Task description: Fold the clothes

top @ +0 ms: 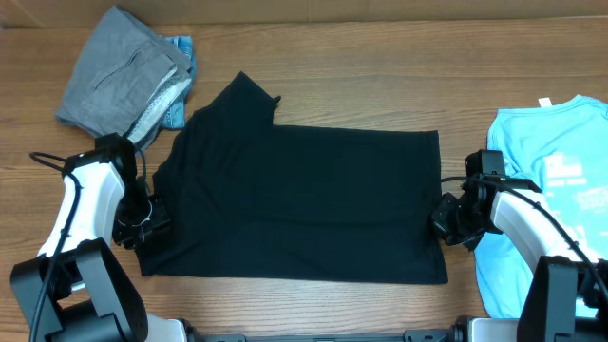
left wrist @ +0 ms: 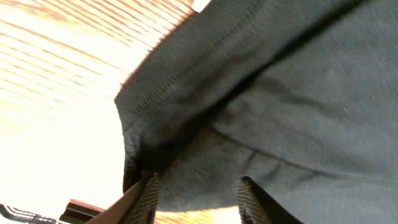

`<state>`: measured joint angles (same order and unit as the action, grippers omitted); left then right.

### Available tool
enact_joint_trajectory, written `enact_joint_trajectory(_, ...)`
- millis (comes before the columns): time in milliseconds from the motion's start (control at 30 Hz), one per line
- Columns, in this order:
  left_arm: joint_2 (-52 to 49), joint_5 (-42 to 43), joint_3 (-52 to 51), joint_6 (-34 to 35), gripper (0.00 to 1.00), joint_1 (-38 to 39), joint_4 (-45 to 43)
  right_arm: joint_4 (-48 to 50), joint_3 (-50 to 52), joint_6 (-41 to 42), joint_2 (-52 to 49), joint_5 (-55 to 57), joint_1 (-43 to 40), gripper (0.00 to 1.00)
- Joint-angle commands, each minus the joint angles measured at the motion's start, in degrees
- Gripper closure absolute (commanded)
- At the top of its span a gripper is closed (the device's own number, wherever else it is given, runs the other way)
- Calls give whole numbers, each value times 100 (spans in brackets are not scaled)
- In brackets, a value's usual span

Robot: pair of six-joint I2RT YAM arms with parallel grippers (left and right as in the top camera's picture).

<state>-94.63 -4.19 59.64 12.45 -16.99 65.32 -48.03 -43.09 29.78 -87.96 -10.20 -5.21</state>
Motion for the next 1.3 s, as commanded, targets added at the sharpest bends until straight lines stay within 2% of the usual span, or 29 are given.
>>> enact_joint_trajectory(0,13,-267,-256,286,60,-35,-173,17,-129,48,-2,120,-7,96)
enact_joint_trajectory(200,13,-219,-608,280,64,-35,-651,13,-129,50,-2,118,-7,96)
enact_joint_trajectory(233,13,-219,-627,278,70,-35,-688,13,-129,50,-2,118,-7,96)
enact_joint_trajectory(333,13,-201,-656,258,96,-35,-863,9,-129,50,-2,118,-7,96)
enact_joint_trajectory(467,13,-245,-601,232,96,-44,-1119,-11,-129,50,-2,122,-7,96)
enact_joint_trajectory(633,13,-245,-365,-114,96,-111,-1447,-127,-129,229,-2,385,-7,96)
enact_joint_trajectory(667,13,-243,-323,-177,96,-111,-1482,-181,-129,330,-2,483,-7,96)
enact_joint_trajectory(833,13,-234,-212,-199,73,-109,-1440,-293,-129,352,-2,632,-7,96)
enact_joint_trajectory(900,13,-238,-195,-199,61,-111,-1394,-293,-129,352,-2,629,-7,96)
enact_joint_trajectory(967,13,-188,-146,-195,59,-109,-1322,-282,-131,348,-2,623,-7,95)
enact_joint_trajectory(1000,15,-164,-111,-195,56,-109,-1274,-291,-133,343,-2,601,-7,90)
enact_joint_trajectory(1067,15,4,66,-225,52,-109,-1067,-348,-168,280,35,544,-7,74)
enact_joint_trajectory(1267,48,1043,1307,-787,50,-20,-105,-662,-645,280,874,544,-7,54)
